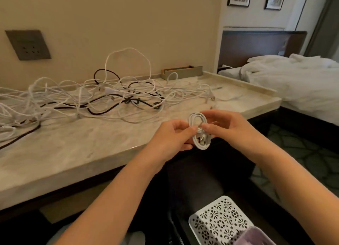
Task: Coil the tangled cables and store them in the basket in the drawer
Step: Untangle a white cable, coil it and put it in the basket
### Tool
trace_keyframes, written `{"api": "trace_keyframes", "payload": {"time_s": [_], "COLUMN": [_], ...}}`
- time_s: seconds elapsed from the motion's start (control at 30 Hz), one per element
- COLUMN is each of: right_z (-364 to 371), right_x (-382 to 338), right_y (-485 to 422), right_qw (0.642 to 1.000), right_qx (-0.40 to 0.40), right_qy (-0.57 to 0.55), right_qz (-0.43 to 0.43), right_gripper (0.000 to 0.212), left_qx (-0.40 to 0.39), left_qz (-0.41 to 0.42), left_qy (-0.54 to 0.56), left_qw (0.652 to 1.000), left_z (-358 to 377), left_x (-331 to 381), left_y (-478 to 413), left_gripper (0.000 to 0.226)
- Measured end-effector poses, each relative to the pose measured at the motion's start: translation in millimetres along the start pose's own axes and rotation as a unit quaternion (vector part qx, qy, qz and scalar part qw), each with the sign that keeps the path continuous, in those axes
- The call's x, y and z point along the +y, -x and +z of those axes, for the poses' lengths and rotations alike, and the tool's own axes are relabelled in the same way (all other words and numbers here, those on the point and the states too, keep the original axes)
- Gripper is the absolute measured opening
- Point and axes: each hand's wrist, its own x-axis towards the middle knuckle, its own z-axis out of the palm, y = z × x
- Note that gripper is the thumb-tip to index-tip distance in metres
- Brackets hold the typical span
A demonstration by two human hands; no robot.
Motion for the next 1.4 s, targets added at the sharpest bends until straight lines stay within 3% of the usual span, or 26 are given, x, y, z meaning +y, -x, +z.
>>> {"api": "trace_keyframes", "payload": {"time_s": [0.3,0.6,0.73,0.87,0.97,1.03,1.13,1.2,1.23,1.4], "right_z": [-35.1,-23.2,-11.5,-1.1,2.4,7.1,20.2,33.8,41.7,76.1], "right_x": [89.0,183.0,219.7,249.4,266.0,274.0,292.3,306.2,310.7,332.1], "right_y": [77.7,138.5,157.0,173.9,183.7,187.9,197.5,204.8,207.8,220.3], "right_qw": [0.993,0.968,0.959,0.948,0.935,0.915,0.880,0.863,0.858,0.850], "right_qx": [0.012,-0.069,-0.058,-0.079,-0.118,-0.167,-0.217,-0.230,-0.234,-0.221], "right_qy": [-0.038,-0.016,0.002,0.050,0.125,0.187,0.252,0.279,0.287,0.277], "right_qz": [0.113,0.243,0.279,0.303,0.310,0.315,0.338,0.353,0.355,0.390], "right_gripper": [0.036,0.029,0.008,0.007,0.012,0.017,0.024,0.016,0.004,0.015], "left_qx": [-0.084,-0.108,-0.113,-0.149,-0.172,-0.207,-0.285,-0.316,-0.324,-0.328], "left_qz": [-0.100,-0.256,-0.287,-0.263,-0.216,-0.218,-0.232,-0.205,-0.197,-0.163], "left_qy": [-0.008,0.042,-0.002,-0.129,-0.313,-0.416,-0.504,-0.549,-0.559,-0.578], "left_qw": [0.991,0.960,0.951,0.945,0.909,0.858,0.782,0.747,0.737,0.729], "left_z": [76.1,121.3,133.4,143.7,141.9,137.4,135.0,135.7,135.9,134.4], "left_x": [-81.0,-186.5,-223.6,-252.7,-268.7,-278.8,-290.7,-296.1,-296.1,-294.8], "left_y": [-0.3,18.4,26.7,34.6,38.0,39.7,43.9,46.3,47.8,53.2], "left_gripper": [0.026,0.026,0.012,0.022,0.012,0.025,0.030,0.027,0.028,0.032]}}
